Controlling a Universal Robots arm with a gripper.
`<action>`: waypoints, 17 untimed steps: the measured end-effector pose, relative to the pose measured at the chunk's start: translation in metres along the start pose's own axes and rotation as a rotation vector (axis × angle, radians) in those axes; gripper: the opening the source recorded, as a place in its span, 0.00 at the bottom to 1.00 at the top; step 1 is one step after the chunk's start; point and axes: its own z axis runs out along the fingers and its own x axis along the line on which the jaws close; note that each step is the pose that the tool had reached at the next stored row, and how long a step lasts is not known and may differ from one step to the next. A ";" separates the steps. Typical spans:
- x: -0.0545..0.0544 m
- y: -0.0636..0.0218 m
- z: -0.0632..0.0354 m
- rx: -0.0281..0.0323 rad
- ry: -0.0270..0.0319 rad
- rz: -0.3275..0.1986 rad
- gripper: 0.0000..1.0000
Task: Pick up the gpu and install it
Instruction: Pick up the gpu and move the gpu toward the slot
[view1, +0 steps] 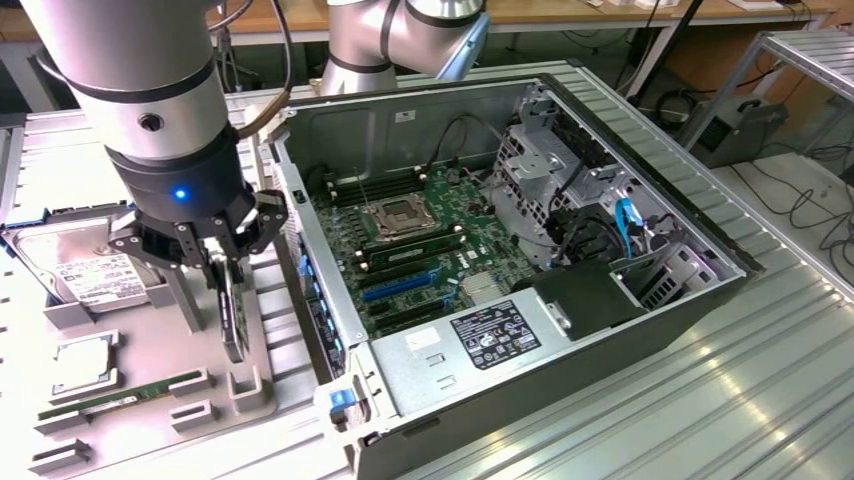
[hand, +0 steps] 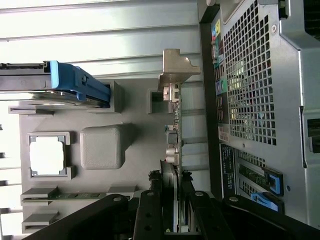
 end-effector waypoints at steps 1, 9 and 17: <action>0.000 0.0000 -0.0002 0.0000 0.0000 0.000 0.26; 0.000 0.0001 -0.0016 0.0000 0.0000 0.000 0.26; 0.000 0.0002 -0.0036 -0.0001 0.0000 0.000 0.26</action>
